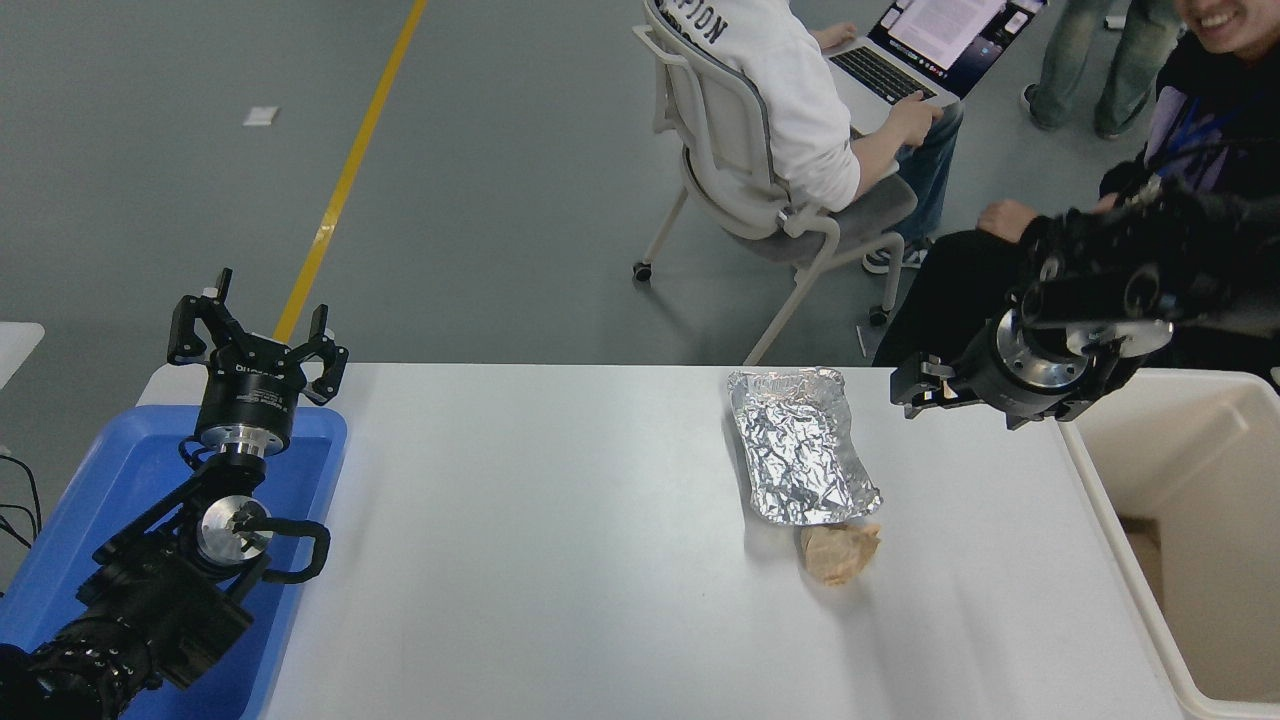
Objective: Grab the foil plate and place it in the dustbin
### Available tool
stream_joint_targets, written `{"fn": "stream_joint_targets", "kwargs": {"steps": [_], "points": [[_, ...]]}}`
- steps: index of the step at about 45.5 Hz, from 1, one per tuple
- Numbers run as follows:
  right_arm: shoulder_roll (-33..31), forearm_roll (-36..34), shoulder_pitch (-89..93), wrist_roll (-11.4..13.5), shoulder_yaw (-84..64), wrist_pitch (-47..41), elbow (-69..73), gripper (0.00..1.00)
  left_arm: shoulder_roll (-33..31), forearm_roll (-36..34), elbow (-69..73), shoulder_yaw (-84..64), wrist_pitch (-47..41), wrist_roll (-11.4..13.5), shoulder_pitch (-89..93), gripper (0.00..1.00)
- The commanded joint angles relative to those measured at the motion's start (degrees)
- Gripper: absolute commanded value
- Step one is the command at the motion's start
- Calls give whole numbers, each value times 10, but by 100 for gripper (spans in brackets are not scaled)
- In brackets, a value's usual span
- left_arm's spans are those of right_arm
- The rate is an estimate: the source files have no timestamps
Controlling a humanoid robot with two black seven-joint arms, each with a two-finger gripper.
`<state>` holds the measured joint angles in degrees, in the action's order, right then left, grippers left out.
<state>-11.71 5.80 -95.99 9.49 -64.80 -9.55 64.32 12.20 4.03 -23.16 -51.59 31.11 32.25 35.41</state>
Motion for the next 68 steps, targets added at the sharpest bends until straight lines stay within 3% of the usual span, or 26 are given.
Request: {"fn": "stream_joint_targets", "kwargs": {"steps": [1,22,30,40,47,54,56,58,68], "points": [[33,39,131,0,33,59,-112,100,0,0,0,0,0,0,0,99],[108,61,232,0,57,66,-230,99,0,0,0,0,0,0,0,99],[112,112,259,0,73,66,-247,99,0,0,0,0,0,0,0,99],[117,127,286,0,79,94,-275,98,0,0,0,0,0,0,0,99],[117,152,307,-1,79,107,-297,93,0,0,0,0,0,0,-1,99],[117,156,308,0,80,109,-296,74,0,0,0,-1,0,0,0,99],[117,154,308,0,80,109,-293,57,0,0,0,0,0,0,0,99],[117,153,308,0,81,108,-293,49,0,0,0,0,0,0,0,99],[117,151,317,0,111,109,-296,32,0,0,0,0,0,0,0,99]]}}
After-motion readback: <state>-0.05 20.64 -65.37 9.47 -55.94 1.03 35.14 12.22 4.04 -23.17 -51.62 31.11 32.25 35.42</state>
